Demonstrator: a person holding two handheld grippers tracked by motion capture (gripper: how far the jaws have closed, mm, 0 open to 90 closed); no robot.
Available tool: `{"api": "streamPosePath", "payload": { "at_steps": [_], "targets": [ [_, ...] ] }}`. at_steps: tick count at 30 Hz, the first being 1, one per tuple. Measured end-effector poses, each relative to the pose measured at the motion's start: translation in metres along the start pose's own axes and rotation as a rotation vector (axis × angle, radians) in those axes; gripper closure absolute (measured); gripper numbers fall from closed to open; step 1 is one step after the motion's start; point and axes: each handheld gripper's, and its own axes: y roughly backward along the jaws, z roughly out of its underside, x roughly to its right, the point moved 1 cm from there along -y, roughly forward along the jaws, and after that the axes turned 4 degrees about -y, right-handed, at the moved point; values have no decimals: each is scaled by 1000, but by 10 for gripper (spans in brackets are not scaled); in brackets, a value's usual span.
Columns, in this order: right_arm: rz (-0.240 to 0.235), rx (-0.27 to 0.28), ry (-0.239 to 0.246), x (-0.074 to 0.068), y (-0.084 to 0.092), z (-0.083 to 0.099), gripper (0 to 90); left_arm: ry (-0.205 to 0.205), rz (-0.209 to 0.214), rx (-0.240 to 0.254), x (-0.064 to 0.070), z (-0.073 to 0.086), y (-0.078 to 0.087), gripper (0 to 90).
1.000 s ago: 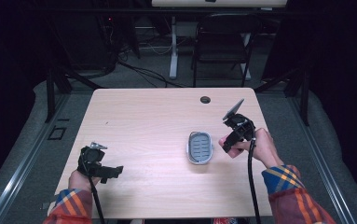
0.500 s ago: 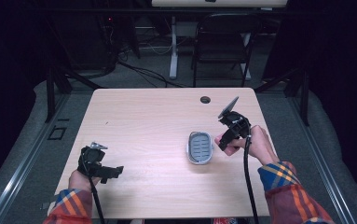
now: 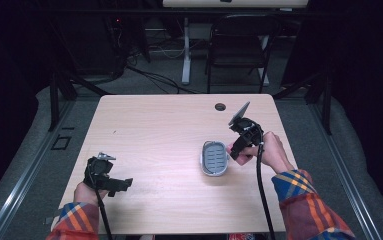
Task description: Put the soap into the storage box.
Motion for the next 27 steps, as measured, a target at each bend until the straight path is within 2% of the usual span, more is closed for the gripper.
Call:
{"api": "streamPosePath", "payload": {
  "at_steps": [2, 3, 7, 10, 11, 14, 15, 19, 23, 27],
  "targets": [
    [-4, 1, -4, -1, 1, -1, 369, -3, 3, -1, 0, 0, 0, 7],
    [-9, 20, -13, -2, 0, -1, 369, -3, 2, -1, 0, 0, 0, 7],
    [-2, 4, 5, -4, 2, -6, 369, -5, 2, -2, 0, 0, 0, 7],
    [-10, 15, 0, -7, 1, -8, 369, -6, 3, -2, 0, 0, 0, 7],
    [-5, 0, 14, -7, 1, -10, 369, -6, 3, -2, 0, 0, 0, 7],
    [-8, 10, 9, -8, 0, -11, 369, -9, 3, -3, 0, 0, 0, 7],
    [-6, -6, 18, -8, 1, -12, 369, -9, 3, -3, 0, 0, 0, 7],
    [-5, -3, 22, -10, 0, -15, 369, -8, 3, -1, 0, -1, 0, 7],
    [-13, 11, 10, -14, -2, -17, 369, -10, 4, -5, 1, -1, 0, 7],
    [-10, -3, 24, -16, -3, -20, 369, -6, 2, -1, 1, -1, -1, 7]
  ]
}}
